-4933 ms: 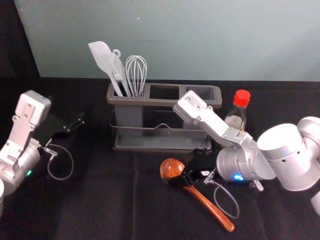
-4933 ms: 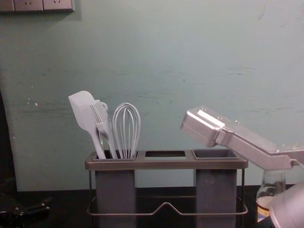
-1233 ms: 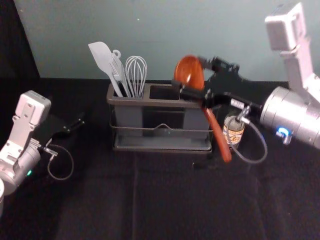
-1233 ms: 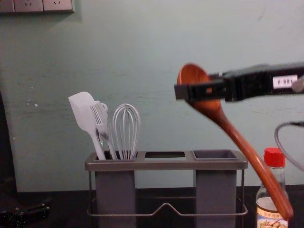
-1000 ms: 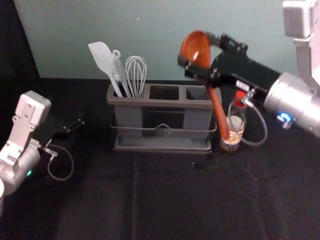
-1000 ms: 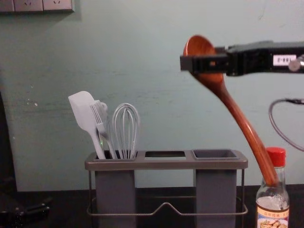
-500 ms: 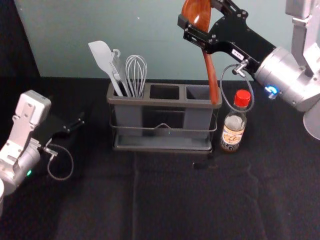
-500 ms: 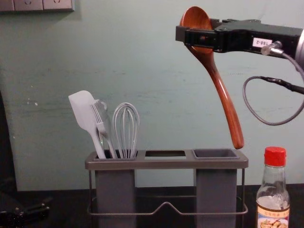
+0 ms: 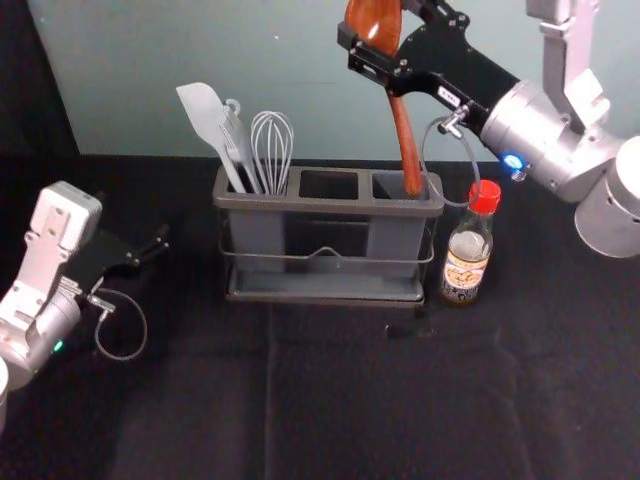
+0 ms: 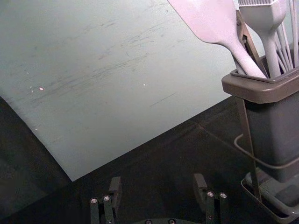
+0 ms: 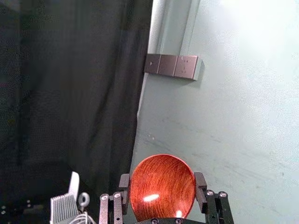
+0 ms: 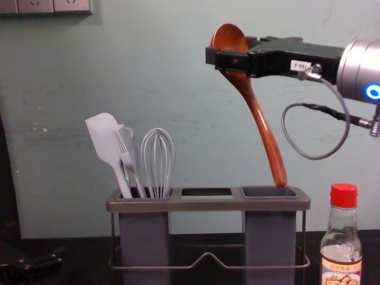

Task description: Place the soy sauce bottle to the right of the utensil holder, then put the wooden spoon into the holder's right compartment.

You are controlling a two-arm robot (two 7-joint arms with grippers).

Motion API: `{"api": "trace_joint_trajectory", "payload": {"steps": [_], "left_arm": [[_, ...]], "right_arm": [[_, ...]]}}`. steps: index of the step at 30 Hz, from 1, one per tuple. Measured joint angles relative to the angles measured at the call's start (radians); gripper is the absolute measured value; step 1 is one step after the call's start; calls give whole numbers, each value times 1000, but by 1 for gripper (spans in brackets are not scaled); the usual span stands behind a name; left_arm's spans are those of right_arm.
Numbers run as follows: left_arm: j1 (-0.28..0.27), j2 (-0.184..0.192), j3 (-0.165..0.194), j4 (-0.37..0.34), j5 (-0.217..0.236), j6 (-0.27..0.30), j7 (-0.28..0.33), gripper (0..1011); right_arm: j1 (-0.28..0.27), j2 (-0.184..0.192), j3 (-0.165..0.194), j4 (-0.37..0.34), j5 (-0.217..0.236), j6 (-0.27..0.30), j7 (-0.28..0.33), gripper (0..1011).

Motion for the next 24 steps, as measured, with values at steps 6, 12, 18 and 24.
{"api": "trace_joint_trajectory", "payload": {"steps": [6,12,18,24], "left_arm": [[0,0,0,0,0,0,0,1005],[0,0,0,0,0,0,0,1005],[0,0,0,0,0,0,0,1005],[0,0,0,0,0,0,0,1005]], "right_arm": [[15,-19,-6,44,-15,-4,-2,838],[24,-33,-10,79,-28,-13,-3,838],[28,-41,-10,100,-35,-21,-2,838],[24,-44,-9,115,-37,-30,1,838]]}}
